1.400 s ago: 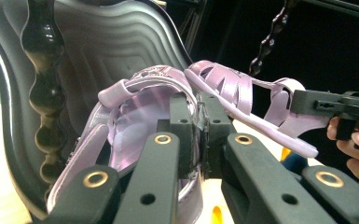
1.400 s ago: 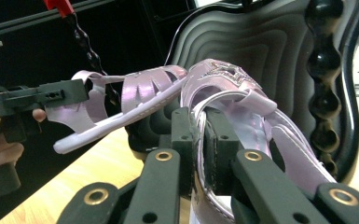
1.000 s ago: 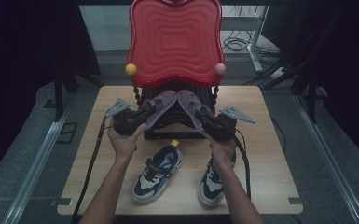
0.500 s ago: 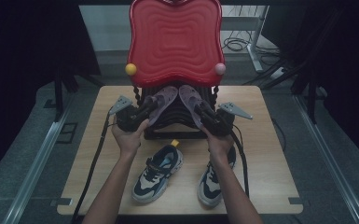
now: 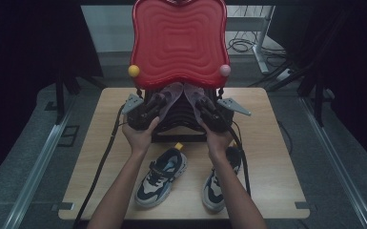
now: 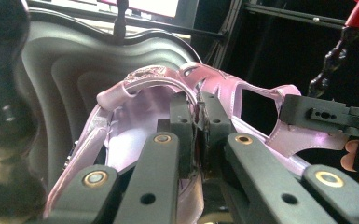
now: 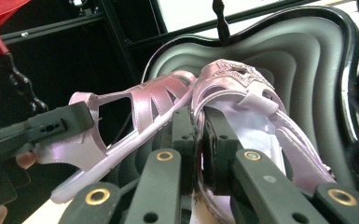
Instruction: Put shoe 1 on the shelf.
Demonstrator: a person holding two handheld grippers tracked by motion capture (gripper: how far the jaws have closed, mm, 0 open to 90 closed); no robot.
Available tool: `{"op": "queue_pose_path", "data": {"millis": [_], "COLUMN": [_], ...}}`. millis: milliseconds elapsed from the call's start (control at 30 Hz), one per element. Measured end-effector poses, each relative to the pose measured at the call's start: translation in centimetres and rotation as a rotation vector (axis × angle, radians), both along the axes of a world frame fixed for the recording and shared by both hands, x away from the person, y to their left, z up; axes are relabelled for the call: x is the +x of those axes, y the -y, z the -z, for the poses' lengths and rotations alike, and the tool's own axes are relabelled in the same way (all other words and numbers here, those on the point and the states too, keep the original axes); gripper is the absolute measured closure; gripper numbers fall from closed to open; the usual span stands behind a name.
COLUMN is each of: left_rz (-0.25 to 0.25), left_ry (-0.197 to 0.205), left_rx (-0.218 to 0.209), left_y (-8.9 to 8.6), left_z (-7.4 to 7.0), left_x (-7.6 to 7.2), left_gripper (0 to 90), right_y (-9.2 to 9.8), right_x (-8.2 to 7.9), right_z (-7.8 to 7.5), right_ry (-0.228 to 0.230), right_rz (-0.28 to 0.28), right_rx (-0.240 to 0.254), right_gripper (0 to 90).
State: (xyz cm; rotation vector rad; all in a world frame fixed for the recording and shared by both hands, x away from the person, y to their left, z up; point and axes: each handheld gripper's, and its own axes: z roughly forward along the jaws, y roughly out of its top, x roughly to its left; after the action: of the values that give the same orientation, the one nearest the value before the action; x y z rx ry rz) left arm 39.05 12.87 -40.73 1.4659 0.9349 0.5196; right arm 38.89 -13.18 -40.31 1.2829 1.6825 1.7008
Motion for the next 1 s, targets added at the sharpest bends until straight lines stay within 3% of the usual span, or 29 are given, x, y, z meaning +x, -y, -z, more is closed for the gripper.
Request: {"op": "queue_pose_path", "data": {"millis": [200, 500, 600, 800, 867, 933, 1000], "left_rz": [-0.022, -0.045, -0.052, -0.016, 0.005, 0.005, 0.008], "left_ry": [0.024, 0.04, 0.035, -0.006, -0.027, -0.03, -0.03], "left_rx": [0.02, 0.033, 0.057, 0.1, 0.108, 0.105, 0.117], "left_y": [0.6, 0.9, 1.0, 1.1, 1.1, 1.1, 1.1], "left_z": [0.0, 0.7, 1.3, 2.8, 3.5, 3.7, 3.7], "left_x": [0.4, 1.2, 1.4, 1.3, 1.4, 1.2, 1.1], "left_gripper": [86.2, 85.8, 85.4, 82.4, 78.1, 77.7, 76.9], "right_y": [-0.7, -1.8, -2.2, -2.7, -2.8, -2.7, -2.6], "right_x": [0.9, 2.0, 2.4, 2.4, 2.3, 2.3, 2.3], "right_z": [0.3, 0.8, 1.2, 2.1, 2.3, 2.7, 3.0], "right_ry": [0.015, 0.074, 0.088, 0.11, 0.092, 0.06, 0.056], "right_rz": [0.006, 0.023, 0.026, 0.029, 0.02, -0.004, -0.019], "right_rx": [-0.003, -0.067, -0.107, -0.197, -0.234, -0.256, -0.262], "right_gripper": [84.4, 84.3, 84.0, 81.8, 80.8, 79.3, 77.9]}}
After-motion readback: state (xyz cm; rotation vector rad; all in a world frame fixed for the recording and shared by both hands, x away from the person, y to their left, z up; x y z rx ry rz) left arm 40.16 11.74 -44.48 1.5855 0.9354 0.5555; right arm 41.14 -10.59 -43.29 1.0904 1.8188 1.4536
